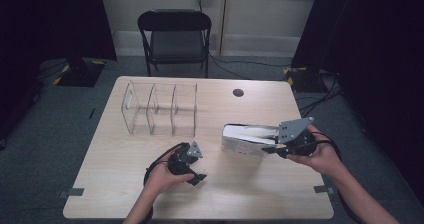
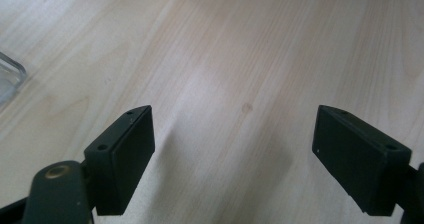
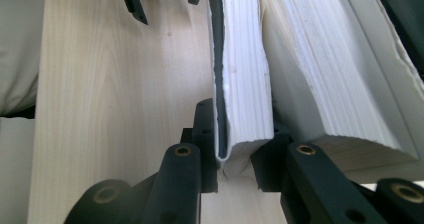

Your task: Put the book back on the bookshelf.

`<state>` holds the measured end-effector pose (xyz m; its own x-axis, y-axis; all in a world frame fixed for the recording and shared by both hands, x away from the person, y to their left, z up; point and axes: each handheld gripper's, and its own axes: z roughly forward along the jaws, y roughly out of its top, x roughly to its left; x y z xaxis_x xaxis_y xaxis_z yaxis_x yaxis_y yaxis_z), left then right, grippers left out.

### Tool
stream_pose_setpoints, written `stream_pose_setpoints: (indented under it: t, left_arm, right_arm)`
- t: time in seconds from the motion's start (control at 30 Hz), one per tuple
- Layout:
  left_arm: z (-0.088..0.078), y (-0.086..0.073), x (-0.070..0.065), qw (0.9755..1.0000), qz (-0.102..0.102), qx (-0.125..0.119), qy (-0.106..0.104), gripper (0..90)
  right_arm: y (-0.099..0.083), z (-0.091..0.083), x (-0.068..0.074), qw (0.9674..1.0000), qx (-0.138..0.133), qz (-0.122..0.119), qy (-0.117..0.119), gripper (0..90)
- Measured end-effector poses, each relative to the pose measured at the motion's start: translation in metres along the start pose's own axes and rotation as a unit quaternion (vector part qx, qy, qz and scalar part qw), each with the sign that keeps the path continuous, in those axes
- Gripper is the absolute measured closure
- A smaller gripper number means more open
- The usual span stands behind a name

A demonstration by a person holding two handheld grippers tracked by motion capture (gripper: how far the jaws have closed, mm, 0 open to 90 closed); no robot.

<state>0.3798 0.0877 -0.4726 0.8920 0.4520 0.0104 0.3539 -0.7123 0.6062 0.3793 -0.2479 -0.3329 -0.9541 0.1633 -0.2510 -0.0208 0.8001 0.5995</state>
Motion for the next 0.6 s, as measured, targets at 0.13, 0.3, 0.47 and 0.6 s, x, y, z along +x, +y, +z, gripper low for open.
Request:
stream_pose_setpoints:
  t: [0.13, 0.3, 0.47, 0.6]
  left_arm:
    - [0.003, -0.005, 0.001, 1.0, -0.002, 0.003, 0.001, 16.8]
    - [0.006, -0.008, 0.0, 1.0, 0.0, -0.001, -0.001, 17.4]
    - [0.006, -0.012, 0.002, 1.0, -0.003, -0.004, -0.004, 16.2]
    - [0.006, -0.016, 0.003, 0.9998, 0.001, -0.017, -0.01, 15.5]
  right_arm:
    - [0.0, -0.002, -0.001, 0.9999, 0.001, 0.008, 0.008, 76.1]
    - [0.001, -0.002, -0.003, 0.9998, 0.005, 0.017, 0.01, 76.1]
    - [0.003, -0.003, -0.006, 0.9994, 0.011, 0.026, 0.019, 76.1]
    - [0.002, -0.006, -0.008, 0.9989, 0.009, 0.034, 0.031, 76.3]
